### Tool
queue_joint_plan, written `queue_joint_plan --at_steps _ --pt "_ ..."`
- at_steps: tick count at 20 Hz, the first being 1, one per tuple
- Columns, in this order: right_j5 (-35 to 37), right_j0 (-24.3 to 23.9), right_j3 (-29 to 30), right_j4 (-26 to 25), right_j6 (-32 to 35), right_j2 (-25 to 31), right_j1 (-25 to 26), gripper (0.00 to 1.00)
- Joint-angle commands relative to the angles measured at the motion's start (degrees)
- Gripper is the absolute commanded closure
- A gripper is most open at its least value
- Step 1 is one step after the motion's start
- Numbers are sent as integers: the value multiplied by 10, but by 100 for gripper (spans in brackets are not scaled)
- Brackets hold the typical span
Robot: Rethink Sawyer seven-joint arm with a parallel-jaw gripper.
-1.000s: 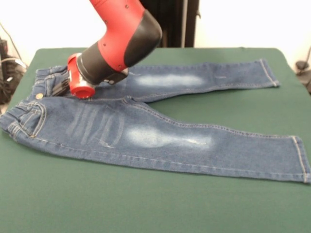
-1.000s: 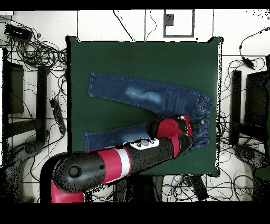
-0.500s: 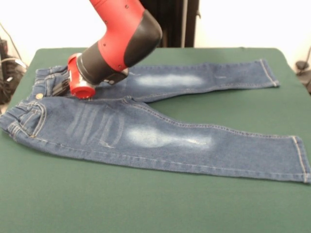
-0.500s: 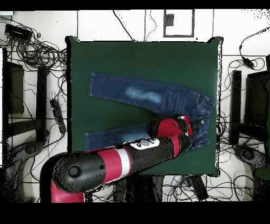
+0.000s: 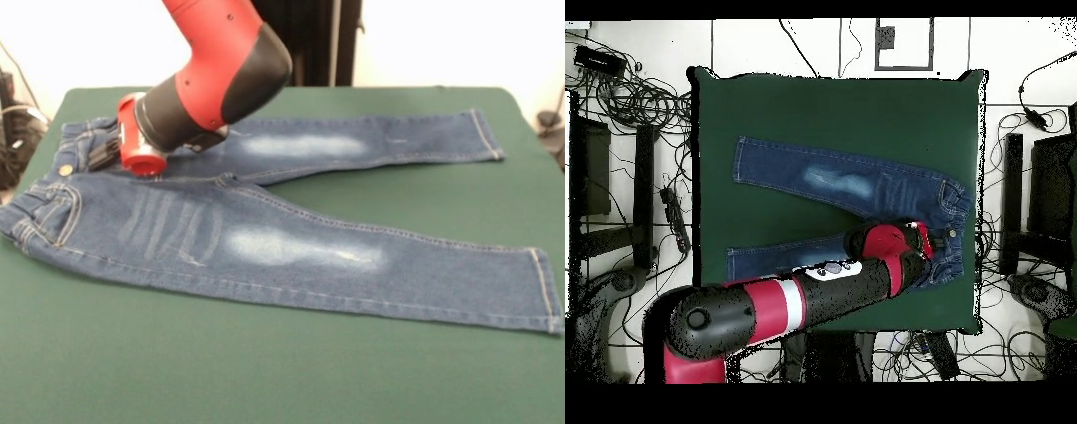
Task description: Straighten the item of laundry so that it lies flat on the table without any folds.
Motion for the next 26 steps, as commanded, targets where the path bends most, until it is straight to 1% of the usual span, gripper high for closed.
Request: queue_joint_plan --at_steps 1,4,9,10,12,15,18,22,26 --pt "78 17 -42 51 145 -9 71 100" --pt "67 18 -32 50 135 0 66 100" --pt "39 11 -28 49 121 32 41 100" --pt "28 6 -24 43 112 51 22 100" --pt "6 -8 -14 23 83 101 -31 100" --pt "-2 -13 -10 11 66 142 -81 100" --pt "14 -16 -11 4 54 164 -115 100" --pt "27 -42 3 -28 14 213 -177 100" --pt "48 -53 7 -52 3 242 -215 100"
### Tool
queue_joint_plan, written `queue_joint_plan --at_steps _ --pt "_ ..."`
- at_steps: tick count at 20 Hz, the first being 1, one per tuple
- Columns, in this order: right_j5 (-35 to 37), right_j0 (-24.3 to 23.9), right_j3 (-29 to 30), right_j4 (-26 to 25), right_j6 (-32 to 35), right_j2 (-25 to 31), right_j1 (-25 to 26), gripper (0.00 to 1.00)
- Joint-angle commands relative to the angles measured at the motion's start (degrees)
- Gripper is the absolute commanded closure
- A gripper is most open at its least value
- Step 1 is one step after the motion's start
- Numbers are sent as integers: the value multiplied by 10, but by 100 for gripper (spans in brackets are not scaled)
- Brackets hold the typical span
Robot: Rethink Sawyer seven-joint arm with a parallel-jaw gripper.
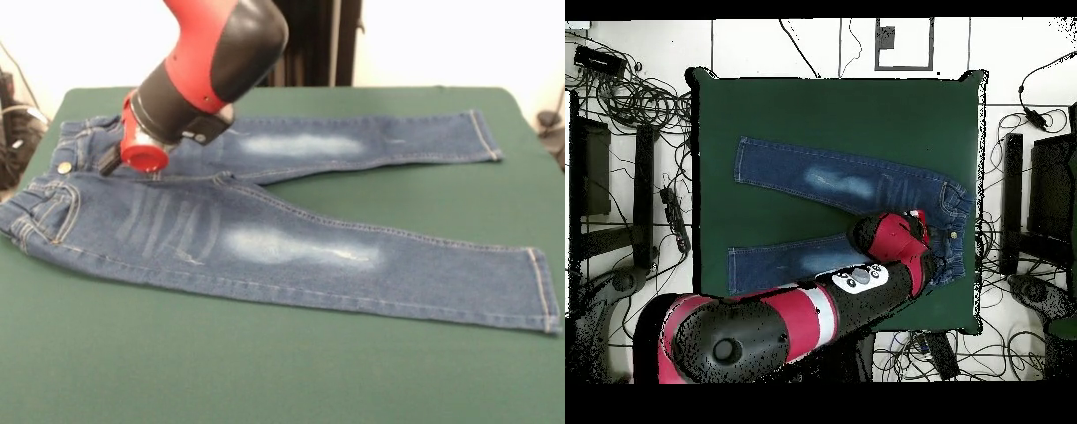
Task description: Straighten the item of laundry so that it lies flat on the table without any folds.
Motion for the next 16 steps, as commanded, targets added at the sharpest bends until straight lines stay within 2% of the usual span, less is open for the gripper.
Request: queue_joint_plan --at_steps 1,7,10,13,16 --pt "51 -13 -6 -39 0 156 -81 100" --pt "94 -34 1 -88 -23 183 -139 100" --pt "115 -78 20 -122 -62 241 -195 100" --pt "139 -90 23 -145 -68 256 -223 100" --pt "124 -118 30 -172 -79 289 -256 100"
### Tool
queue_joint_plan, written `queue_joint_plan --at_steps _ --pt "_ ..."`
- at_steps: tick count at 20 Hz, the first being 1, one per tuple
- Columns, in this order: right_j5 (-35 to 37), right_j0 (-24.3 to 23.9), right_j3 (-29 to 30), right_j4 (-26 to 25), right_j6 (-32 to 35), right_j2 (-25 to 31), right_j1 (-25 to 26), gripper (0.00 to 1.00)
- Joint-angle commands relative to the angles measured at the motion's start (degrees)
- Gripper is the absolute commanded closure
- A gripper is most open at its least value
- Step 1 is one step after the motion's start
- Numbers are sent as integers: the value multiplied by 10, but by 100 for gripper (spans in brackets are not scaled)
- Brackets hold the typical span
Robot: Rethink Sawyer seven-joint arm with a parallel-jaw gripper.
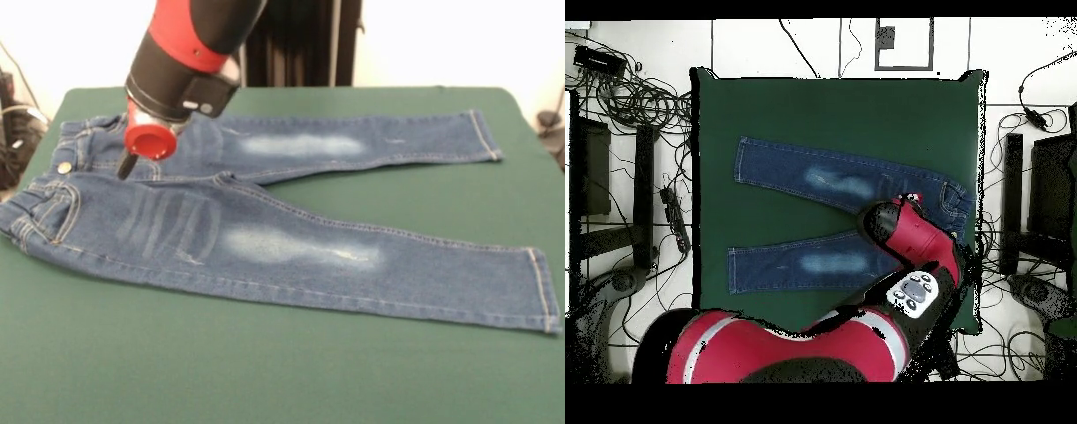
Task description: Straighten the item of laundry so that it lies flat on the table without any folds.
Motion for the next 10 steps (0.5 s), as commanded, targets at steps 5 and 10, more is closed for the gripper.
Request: queue_joint_plan --at_steps 5,10 --pt "100 -90 27 -97 -101 221 -128 100" --pt "149 -156 61 -116 -127 313 -182 100"
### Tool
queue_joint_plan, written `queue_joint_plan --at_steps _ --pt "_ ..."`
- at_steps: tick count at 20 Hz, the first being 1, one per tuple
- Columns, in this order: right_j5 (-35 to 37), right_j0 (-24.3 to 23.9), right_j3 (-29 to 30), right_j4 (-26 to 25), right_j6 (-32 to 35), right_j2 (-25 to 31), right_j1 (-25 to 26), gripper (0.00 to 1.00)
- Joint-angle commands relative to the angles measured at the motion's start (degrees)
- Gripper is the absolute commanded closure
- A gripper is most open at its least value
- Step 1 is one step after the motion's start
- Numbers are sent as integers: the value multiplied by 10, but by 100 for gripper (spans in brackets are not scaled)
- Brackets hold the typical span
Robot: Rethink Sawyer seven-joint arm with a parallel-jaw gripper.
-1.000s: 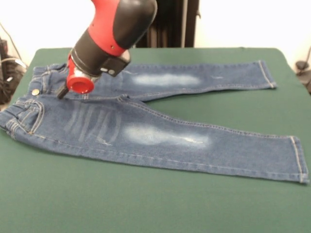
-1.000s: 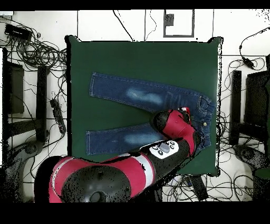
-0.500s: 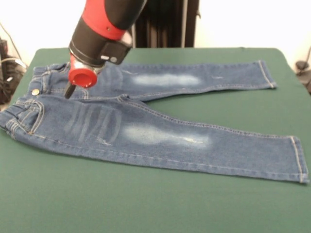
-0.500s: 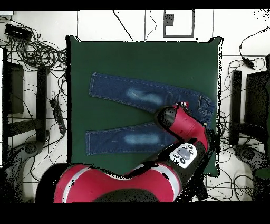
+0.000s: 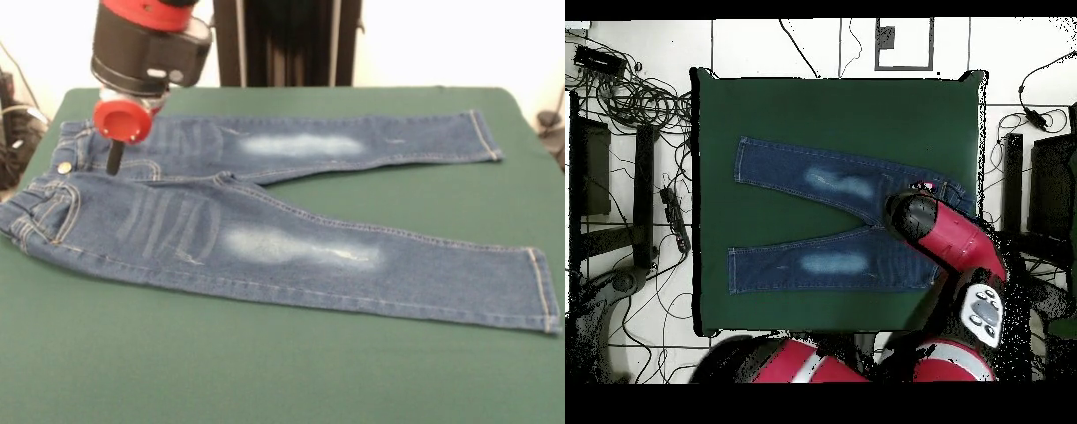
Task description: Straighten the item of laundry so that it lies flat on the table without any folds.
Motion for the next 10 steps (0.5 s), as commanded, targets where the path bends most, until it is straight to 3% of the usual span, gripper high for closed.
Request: queue_joint_plan --at_steps 1,3,10 --pt "110 -60 69 -34 -130 210 -71 100" --pt "104 -91 96 -29 -129 257 -85 100" --pt "129 -55 111 -37 -39 237 -104 100"
